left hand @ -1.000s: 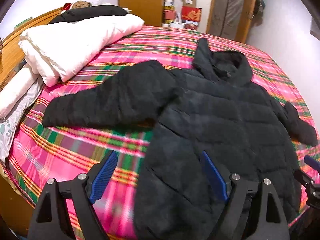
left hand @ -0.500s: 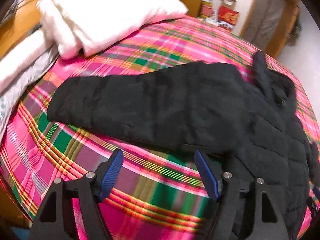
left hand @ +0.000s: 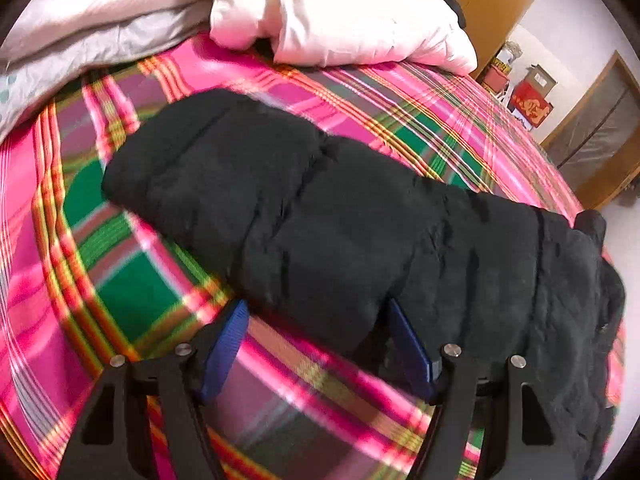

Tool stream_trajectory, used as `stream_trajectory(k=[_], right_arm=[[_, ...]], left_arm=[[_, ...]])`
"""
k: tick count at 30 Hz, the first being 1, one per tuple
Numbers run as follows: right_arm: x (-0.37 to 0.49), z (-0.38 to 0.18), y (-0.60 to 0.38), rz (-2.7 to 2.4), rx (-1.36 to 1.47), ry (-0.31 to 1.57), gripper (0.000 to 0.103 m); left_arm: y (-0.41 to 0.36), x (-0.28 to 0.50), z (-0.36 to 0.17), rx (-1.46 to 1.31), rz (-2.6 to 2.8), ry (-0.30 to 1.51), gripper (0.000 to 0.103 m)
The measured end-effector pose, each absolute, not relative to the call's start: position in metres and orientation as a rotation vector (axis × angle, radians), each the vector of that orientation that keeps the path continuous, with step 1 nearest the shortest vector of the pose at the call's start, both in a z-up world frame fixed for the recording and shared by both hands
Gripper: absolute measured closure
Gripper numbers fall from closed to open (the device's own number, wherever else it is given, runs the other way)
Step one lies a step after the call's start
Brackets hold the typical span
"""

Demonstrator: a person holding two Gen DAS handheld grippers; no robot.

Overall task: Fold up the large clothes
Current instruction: 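Reach the left tool to the sleeve nearest it and grasp the cuff, then fold the held sleeve across the jacket body and open the left tool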

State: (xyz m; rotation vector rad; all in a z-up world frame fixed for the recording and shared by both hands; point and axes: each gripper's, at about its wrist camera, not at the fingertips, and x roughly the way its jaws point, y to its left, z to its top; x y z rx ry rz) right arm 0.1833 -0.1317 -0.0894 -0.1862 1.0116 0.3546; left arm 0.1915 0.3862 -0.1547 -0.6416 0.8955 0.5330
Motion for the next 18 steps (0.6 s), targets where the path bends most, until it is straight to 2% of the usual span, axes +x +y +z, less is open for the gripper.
stream_trajectory(k=[3, 5, 7, 9, 10, 18], right_arm=[[0.189, -0.095, -0.132, 0.341, -0.190, 1.018, 0.019], [0.193, -0.097, -0.132, 0.321, -0.198, 1.026, 0.019], [0.194, -0.096, -0.132, 0.312, -0.199, 1.021, 0.019], [0.192, -0.094, -0.132, 0.313, -0.202, 1.013, 0.019], [0.192, -0.093, -0.133, 0.314, -0.202, 1.011, 0.019], [0.183, -0.081, -0.147, 0.309, -0.175, 0.993, 0.019]], left_arm=[[0.382, 0.204, -0.157, -0.565, 0.548, 0.896, 0.032], [0.383, 0.209, -0.157, -0.530, 0.544, 0.893, 0.044], [0.380, 0.214, -0.153, -0.502, 0.538, 0.895, 0.066], [0.378, 0.216, -0.147, -0.484, 0.533, 0.896, 0.082], [0.377, 0.217, -0.141, -0.478, 0.535, 0.894, 0.086], [0.339, 0.218, -0.065, -0.417, 0.445, 0.781, 0.089]])
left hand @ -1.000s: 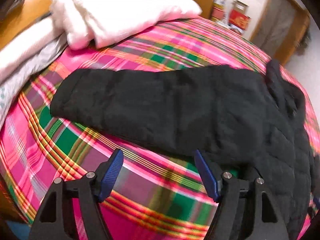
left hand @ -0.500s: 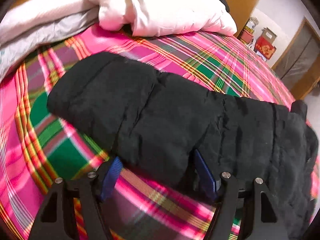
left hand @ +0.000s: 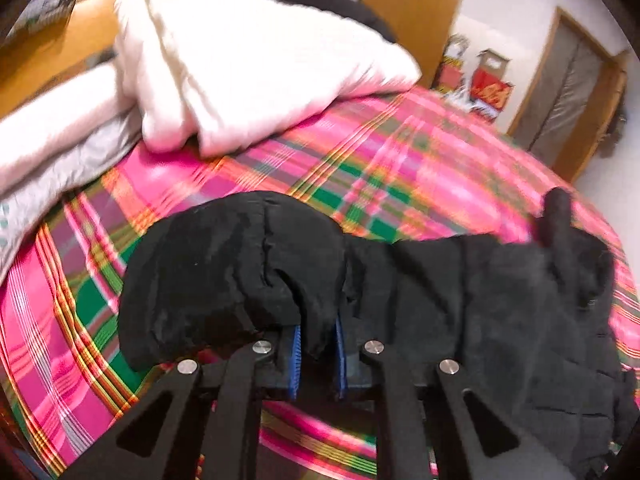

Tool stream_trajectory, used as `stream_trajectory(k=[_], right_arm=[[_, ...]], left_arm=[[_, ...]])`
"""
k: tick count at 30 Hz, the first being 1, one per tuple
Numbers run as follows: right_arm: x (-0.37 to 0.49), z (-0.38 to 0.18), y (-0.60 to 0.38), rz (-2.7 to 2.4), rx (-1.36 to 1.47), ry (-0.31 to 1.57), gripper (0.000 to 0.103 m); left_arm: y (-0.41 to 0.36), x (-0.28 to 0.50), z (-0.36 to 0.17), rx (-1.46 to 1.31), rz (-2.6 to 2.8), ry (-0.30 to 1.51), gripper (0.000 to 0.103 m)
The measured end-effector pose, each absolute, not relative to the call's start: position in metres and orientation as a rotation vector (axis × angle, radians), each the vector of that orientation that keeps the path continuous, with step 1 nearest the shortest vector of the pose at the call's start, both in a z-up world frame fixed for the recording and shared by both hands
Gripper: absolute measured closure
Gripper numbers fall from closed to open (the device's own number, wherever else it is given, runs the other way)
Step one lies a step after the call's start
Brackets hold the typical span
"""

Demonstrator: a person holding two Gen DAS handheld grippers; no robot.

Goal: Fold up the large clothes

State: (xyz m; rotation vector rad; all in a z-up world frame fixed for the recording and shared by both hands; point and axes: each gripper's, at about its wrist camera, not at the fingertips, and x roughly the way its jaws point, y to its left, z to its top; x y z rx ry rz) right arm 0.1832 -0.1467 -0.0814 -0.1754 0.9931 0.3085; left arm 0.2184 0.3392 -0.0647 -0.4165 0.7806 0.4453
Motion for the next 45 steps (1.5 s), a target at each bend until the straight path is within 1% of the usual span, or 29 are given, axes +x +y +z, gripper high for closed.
stream_trajectory(k=[4, 8, 13, 18, 23, 26, 29, 30, 31, 32, 33, 34, 36, 40, 45], right_arm=[[0.178, -0.073, -0.161, 0.287, -0.168, 0.977, 0.019], [0.176, -0.064, -0.178, 0.266, -0.146, 0.961, 0.019], [0.176, -0.057, -0.203, 0.246, -0.114, 0.944, 0.019], [0.179, -0.060, -0.232, 0.220, -0.092, 0.944, 0.019], [0.184, -0.069, -0.259, 0.182, -0.058, 0.953, 0.019], [0.187, -0.076, -0.268, 0.173, -0.034, 0.960, 0.019], [0.189, -0.085, -0.273, 0.176, -0.018, 0.970, 0.019], [0.190, -0.087, -0.273, 0.177, -0.015, 0.972, 0.019], [0.190, -0.089, -0.274, 0.179, -0.011, 0.975, 0.019], [0.189, -0.090, -0.275, 0.180, -0.008, 0.976, 0.019], [0.189, -0.091, -0.276, 0.180, -0.005, 0.977, 0.019], [0.189, -0.092, -0.276, 0.181, 0.000, 0.977, 0.019], [0.189, -0.092, -0.277, 0.180, 0.005, 0.974, 0.019], [0.188, -0.089, -0.275, 0.178, 0.020, 0.961, 0.019], [0.191, -0.080, -0.272, 0.196, 0.081, 0.949, 0.019]], left_arm=[[0.309, 0.220, -0.018, -0.388, 0.352, 0.712, 0.089], [0.260, 0.225, 0.027, -0.347, 0.222, 0.653, 0.089], [0.186, 0.240, 0.056, -0.289, 0.057, 0.638, 0.089], [0.118, 0.259, 0.048, -0.262, -0.086, 0.680, 0.089], [0.058, 0.276, 0.014, -0.214, -0.188, 0.770, 0.089], [0.028, 0.277, -0.009, -0.184, -0.238, 0.822, 0.086], [0.013, 0.278, -0.029, -0.224, -0.310, 0.878, 0.078], [0.010, 0.277, -0.033, -0.240, -0.333, 0.890, 0.073], [0.008, 0.276, -0.038, -0.260, -0.366, 0.901, 0.065], [0.005, 0.275, -0.040, -0.268, -0.388, 0.901, 0.060], [0.001, 0.272, -0.040, -0.269, -0.409, 0.892, 0.050], [0.000, 0.272, -0.039, -0.270, -0.427, 0.883, 0.046], [-0.006, 0.270, -0.036, -0.280, -0.485, 0.867, 0.045], [-0.007, 0.258, -0.023, -0.267, -0.539, 0.852, 0.044], [0.027, 0.251, -0.007, -0.336, -0.485, 0.819, 0.044]])
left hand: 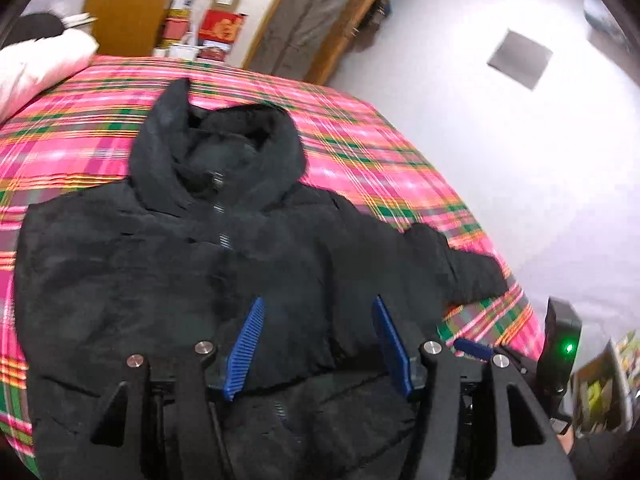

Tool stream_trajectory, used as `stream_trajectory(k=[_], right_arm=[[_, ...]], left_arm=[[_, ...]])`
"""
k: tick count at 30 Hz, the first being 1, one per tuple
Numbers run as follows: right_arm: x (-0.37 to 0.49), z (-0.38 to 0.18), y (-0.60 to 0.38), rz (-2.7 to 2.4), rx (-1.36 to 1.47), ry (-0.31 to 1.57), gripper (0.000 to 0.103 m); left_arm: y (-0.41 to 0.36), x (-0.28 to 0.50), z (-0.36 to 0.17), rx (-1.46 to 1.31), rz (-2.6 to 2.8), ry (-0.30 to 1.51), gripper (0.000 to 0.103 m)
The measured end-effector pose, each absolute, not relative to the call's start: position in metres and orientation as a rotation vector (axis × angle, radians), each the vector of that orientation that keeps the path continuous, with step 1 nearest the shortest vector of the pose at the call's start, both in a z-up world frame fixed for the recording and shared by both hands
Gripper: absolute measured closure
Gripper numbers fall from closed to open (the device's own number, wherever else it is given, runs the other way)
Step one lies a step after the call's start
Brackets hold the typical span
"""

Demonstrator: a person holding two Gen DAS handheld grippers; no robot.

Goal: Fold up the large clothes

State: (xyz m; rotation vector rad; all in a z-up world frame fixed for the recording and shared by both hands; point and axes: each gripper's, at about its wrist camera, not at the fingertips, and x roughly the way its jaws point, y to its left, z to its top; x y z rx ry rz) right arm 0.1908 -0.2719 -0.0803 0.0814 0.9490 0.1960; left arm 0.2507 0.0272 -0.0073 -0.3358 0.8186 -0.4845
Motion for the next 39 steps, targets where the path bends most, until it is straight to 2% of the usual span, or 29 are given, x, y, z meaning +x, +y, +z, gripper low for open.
stream_trajectory(k=[5, 9, 10, 11, 13, 16, 21, 25, 28, 34, 39], right_arm=[[0.203, -0.073, -0.265, 0.209, 0.132, 0.942, 0.019], [0.233, -0.091, -0.260, 0.218, 0.202, 1.020, 0.022], [0.242, -0.098, -0.258, 0.230, 0.226, 1.046, 0.031], [0.254, -0.108, -0.254, 0.228, 0.230, 1.083, 0.048], [0.269, -0.117, -0.246, 0.207, 0.170, 1.104, 0.064], [0.299, -0.123, -0.243, 0.181, 0.093, 1.090, 0.071], [0.314, -0.116, -0.255, 0.152, 0.118, 1.094, 0.071], [0.293, -0.083, -0.263, 0.114, 0.108, 0.958, 0.071], [0.301, -0.071, -0.261, 0.133, 0.119, 0.906, 0.071], [0.351, -0.121, -0.231, 0.205, 0.061, 1.046, 0.071], [0.360, -0.138, -0.231, 0.222, 0.067, 1.053, 0.072]], left_arm=[[0.066, 0.257, -0.010, -0.308, -0.306, 0.812, 0.044], [0.104, 0.269, -0.040, -0.322, -0.113, 0.940, 0.050], [0.112, 0.273, -0.048, -0.329, -0.074, 0.972, 0.054], [0.119, 0.275, -0.056, -0.326, -0.029, 1.002, 0.056], [0.128, 0.282, -0.073, -0.343, 0.041, 1.049, 0.065], [0.138, 0.287, -0.082, -0.430, 0.030, 1.059, 0.065], [0.138, 0.291, -0.074, -0.475, -0.025, 1.003, 0.065], [0.149, 0.301, -0.051, -0.421, -0.004, 0.872, 0.065], [0.162, 0.313, -0.064, -0.403, 0.037, 0.886, 0.065], [0.166, 0.324, -0.103, -0.392, 0.049, 0.990, 0.065], [0.162, 0.330, -0.114, -0.374, 0.052, 1.004, 0.065]])
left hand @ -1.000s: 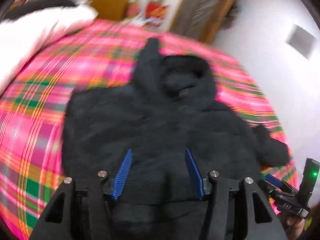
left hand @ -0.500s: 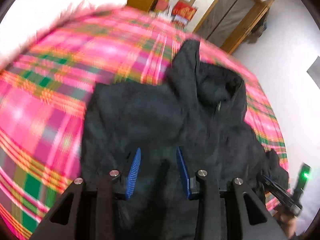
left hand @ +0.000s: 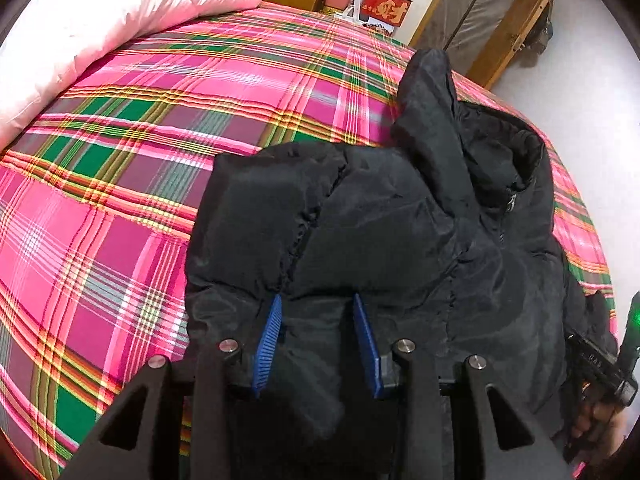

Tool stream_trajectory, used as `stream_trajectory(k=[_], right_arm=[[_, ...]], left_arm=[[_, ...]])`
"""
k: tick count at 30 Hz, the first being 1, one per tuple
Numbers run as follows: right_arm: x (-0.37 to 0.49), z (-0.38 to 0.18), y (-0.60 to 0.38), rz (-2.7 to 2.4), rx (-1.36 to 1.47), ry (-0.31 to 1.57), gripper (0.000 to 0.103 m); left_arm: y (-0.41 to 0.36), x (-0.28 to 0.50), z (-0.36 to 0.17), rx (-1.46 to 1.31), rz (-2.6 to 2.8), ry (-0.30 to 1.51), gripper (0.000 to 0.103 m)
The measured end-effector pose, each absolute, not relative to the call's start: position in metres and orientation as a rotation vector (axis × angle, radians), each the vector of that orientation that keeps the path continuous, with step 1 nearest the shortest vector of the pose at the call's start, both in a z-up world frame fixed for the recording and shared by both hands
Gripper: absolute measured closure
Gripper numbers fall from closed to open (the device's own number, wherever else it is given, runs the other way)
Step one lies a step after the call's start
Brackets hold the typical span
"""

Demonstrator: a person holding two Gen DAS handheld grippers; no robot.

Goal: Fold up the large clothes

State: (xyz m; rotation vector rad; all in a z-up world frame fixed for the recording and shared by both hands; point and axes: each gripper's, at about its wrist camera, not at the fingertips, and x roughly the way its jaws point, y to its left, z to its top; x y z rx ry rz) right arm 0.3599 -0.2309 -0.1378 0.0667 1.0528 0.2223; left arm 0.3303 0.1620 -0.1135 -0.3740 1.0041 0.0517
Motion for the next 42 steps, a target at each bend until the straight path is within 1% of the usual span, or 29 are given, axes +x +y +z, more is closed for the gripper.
stream_trajectory(k=[3, 6, 7, 9, 12, 15, 18, 23, 29, 30, 32, 33, 42], right_arm=[[0.361, -0.137, -0.227, 0.219, 0.030, 1.060, 0.071], [0.363, -0.130, -0.236, 0.223, 0.085, 1.107, 0.071], [0.359, -0.120, -0.240, 0.214, 0.093, 1.103, 0.071], [0.344, -0.099, -0.244, 0.218, 0.091, 1.041, 0.071], [0.308, -0.073, -0.262, 0.228, 0.125, 0.976, 0.071], [0.271, -0.065, -0.286, 0.207, 0.151, 0.964, 0.071], [0.238, -0.062, -0.306, 0.190, 0.176, 0.968, 0.071], [0.199, -0.065, -0.341, 0.112, 0.201, 0.967, 0.071], [0.190, -0.075, -0.386, 0.029, 0.289, 0.994, 0.071], [0.192, -0.078, -0.395, 0.010, 0.310, 0.996, 0.070], [0.197, -0.081, -0.415, -0.030, 0.363, 0.993, 0.057], [0.198, -0.083, -0.423, -0.047, 0.380, 0.988, 0.055], [0.221, -0.112, -0.501, -0.202, 0.564, 0.987, 0.055]], left_arm=[[0.160, 0.331, -0.116, -0.355, 0.061, 1.006, 0.064], [0.160, 0.330, -0.115, -0.356, 0.063, 1.013, 0.063], [0.160, 0.329, -0.113, -0.359, 0.064, 1.019, 0.063], [0.158, 0.323, -0.100, -0.363, 0.068, 1.014, 0.066], [0.145, 0.298, -0.069, -0.390, 0.016, 0.916, 0.065], [0.126, 0.272, -0.049, -0.387, -0.007, 0.842, 0.065], [0.103, 0.252, -0.038, -0.336, -0.027, 0.836, 0.065], [0.075, 0.220, -0.040, -0.292, -0.065, 0.877, 0.066], [0.055, 0.221, -0.046, -0.257, -0.125, 0.891, 0.065], [0.054, 0.224, -0.048, -0.254, -0.127, 0.893, 0.065], [0.049, 0.230, -0.051, -0.235, -0.140, 0.897, 0.065], [0.047, 0.234, -0.053, -0.221, -0.144, 0.897, 0.065], [0.028, 0.256, -0.052, -0.117, -0.157, 0.864, 0.065]])
